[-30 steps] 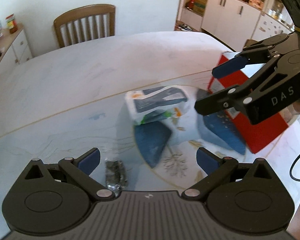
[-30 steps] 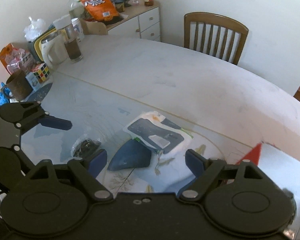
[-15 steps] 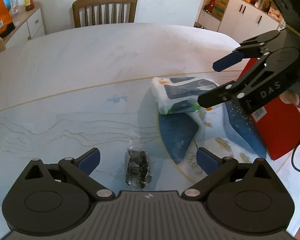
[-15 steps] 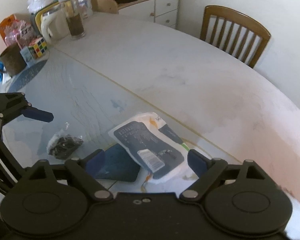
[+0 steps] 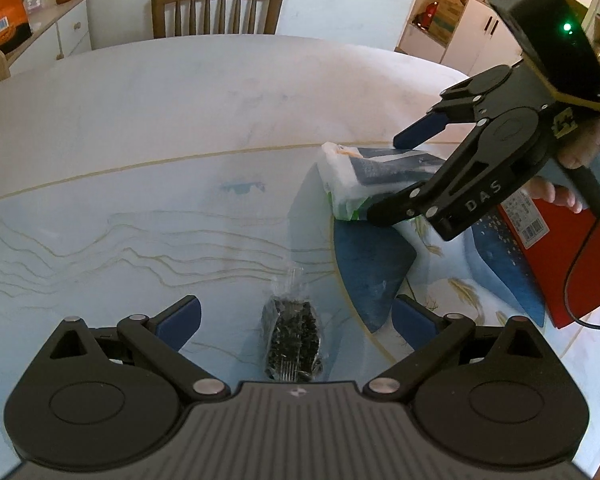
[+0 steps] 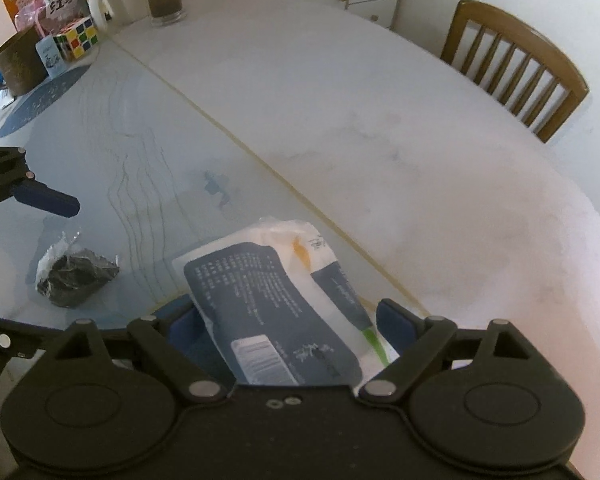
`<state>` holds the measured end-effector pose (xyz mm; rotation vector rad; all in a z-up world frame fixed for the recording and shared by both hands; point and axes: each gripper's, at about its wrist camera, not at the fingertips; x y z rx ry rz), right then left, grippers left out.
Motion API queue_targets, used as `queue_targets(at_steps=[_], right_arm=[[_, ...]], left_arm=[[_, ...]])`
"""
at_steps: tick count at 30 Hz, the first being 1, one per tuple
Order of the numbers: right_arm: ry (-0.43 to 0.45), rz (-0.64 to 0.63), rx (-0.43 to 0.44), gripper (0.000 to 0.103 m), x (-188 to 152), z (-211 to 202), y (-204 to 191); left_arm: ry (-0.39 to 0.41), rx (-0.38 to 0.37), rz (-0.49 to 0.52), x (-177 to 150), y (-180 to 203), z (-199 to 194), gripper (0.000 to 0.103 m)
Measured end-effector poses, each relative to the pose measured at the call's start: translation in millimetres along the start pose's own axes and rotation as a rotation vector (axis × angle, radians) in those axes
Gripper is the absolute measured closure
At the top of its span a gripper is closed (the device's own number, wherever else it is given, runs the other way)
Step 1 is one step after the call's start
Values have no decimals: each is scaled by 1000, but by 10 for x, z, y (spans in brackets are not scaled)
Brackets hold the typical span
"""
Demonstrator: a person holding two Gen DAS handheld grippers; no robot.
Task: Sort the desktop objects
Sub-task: 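Grasp the white tissue pack with the right gripper while the left gripper grasps the small black-filled bag, then carry the tissue pack to the shoebox with the right gripper while the left gripper carries the small bag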
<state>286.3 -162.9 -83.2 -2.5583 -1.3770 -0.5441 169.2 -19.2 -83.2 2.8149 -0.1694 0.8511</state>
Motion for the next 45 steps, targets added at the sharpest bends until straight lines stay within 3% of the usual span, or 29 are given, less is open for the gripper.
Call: queue_targets(at_steps=[11, 16, 28, 33, 45], right_arm=[[-22, 19, 10, 12, -93, 143, 36], [-1, 40, 9, 22, -89, 117, 36], [0, 64, -17, 37, -109, 9, -26], [16, 94, -12, 45, -161, -94, -57], [50, 126, -4, 47, -301, -424, -210]], left_arm=[[2, 23, 58, -91, 8, 105, 18], [21, 38, 73, -97, 12, 85, 38], [21, 51, 88, -86, 8, 64, 70], [18, 44, 89, -94, 7, 53, 76], [49, 21, 106, -108, 118, -196, 76]])
Point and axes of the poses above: each gripper's, at about its wrist camera, not at the fingertips, and z roughly the way its jaws point, y to its right, x to its top, and after that the axes turned 2 degrees about z, right-handed
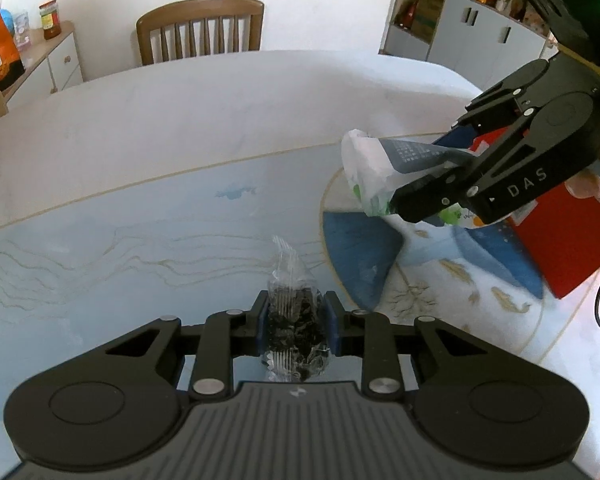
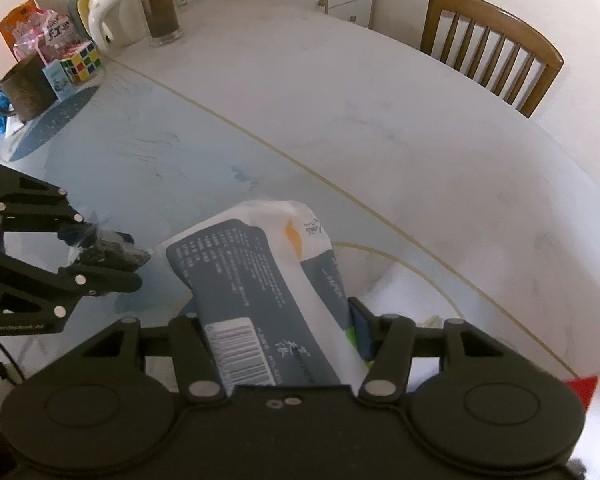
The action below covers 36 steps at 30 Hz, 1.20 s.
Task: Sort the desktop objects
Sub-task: 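Carry the tissue pack to the shoebox with the right gripper while the left gripper carries the small bag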
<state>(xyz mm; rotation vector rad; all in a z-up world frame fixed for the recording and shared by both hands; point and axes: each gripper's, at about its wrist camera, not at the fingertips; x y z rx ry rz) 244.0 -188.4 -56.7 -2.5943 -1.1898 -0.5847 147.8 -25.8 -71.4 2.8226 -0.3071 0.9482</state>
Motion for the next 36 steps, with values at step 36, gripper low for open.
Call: queue_targets(at_steps=[36], right_arm=[[185, 178, -50, 47, -980, -1592, 191]], left_arm=[[141, -176, 197, 678, 1130, -819, 76]])
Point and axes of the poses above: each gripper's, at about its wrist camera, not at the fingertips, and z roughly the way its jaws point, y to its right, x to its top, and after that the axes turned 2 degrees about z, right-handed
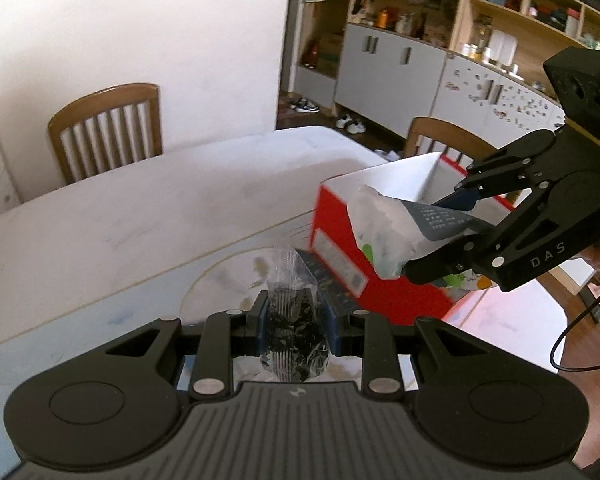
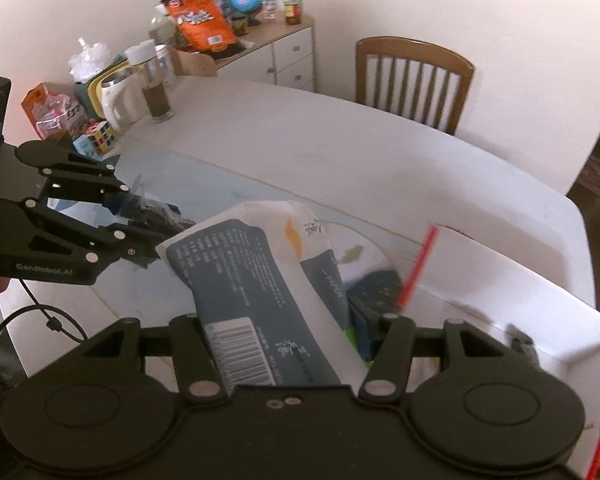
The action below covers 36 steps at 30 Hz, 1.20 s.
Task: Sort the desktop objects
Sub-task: 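Carry the tissue pack to the shoebox with the right gripper while the left gripper carries the small bag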
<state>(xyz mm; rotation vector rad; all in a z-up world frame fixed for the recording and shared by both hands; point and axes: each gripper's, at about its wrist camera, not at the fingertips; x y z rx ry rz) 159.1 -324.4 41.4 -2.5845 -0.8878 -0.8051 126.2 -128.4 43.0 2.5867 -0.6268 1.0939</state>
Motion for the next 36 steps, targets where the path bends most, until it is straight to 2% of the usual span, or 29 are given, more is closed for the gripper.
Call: queue_targets(at_steps=[18, 23, 28, 36], right_arm=[[18, 110, -100, 46, -479, -467, 951], [4, 146, -135, 46, -633, -501, 1253], [-9, 177, -167, 46, -736, -457, 1481], [-18, 186, -190, 46, -744, -292, 1761]], left_arm=[[-14, -62, 69, 537, 794, 621, 76], [-56, -71, 78, 643, 924, 879, 76], [-113, -72, 130, 670, 1129, 1175, 76], [-224, -85, 178, 650, 1399, 1631, 76]])
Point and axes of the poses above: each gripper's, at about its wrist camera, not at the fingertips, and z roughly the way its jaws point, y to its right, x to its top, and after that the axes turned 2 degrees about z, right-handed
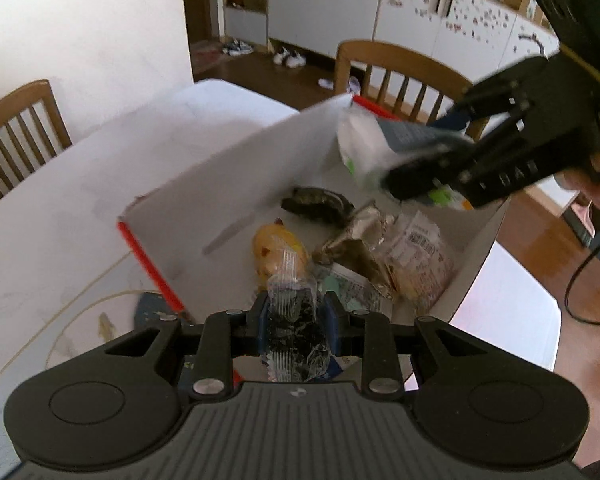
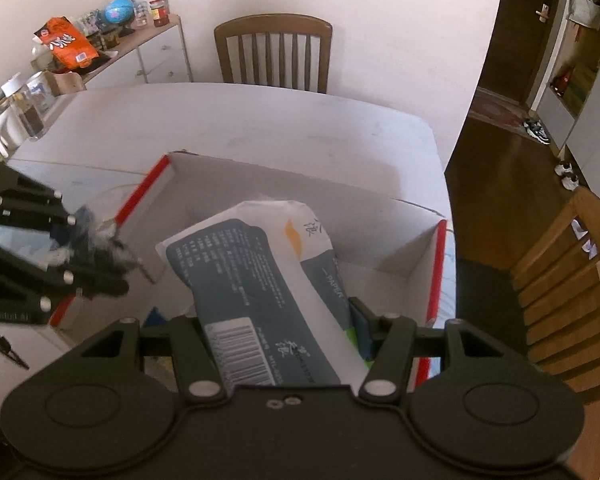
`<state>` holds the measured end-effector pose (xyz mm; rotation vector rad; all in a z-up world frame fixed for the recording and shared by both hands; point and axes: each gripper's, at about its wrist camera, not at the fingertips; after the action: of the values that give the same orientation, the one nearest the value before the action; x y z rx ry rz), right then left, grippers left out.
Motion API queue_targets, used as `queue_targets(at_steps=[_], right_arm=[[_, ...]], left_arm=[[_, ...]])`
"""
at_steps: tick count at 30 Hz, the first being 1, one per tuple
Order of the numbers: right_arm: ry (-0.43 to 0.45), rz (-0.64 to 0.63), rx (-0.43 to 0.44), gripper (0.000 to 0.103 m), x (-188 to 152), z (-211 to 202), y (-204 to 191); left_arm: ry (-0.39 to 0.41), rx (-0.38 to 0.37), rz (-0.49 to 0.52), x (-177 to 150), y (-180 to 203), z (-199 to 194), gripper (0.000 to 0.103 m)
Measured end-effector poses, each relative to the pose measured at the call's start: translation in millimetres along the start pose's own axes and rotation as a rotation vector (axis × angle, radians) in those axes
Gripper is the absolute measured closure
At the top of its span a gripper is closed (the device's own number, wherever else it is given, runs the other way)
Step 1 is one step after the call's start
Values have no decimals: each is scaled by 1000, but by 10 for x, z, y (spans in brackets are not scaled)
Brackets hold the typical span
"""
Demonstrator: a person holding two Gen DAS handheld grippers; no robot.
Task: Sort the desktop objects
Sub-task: 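Carry the tissue pack to the shoebox with the right gripper while the left gripper carries the small bag, then lower both items into the shoebox and open both grippers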
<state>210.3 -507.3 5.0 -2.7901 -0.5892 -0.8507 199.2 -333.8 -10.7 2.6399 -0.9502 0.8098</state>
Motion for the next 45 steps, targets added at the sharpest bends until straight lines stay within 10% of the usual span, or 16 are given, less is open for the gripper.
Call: queue_targets(at_steps=[33, 35, 38, 45], right_arm=[[-97, -22, -22, 39, 0, 720, 145], [-89, -27, -21, 37, -1, 686, 137], [-77, -23, -8, 31, 6, 641, 143], [-43, -23, 4, 23, 53, 497, 123]], left_arm=[[-190, -45, -56, 73, 78, 723, 75], [-185, -46, -59, 80, 74, 715, 71], [-165, -69, -54, 93, 90, 684, 38], [-134, -48, -67, 106, 97, 597, 24]])
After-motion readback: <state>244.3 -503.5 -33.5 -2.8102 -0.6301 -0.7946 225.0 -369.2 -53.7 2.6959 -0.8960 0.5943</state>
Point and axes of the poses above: each gripper's, at about its wrist camera, not at the fingertips, and z roughly the way its jaws point, y to its right, x to its top, and after that the axes turned 2 degrees about z, right-handed
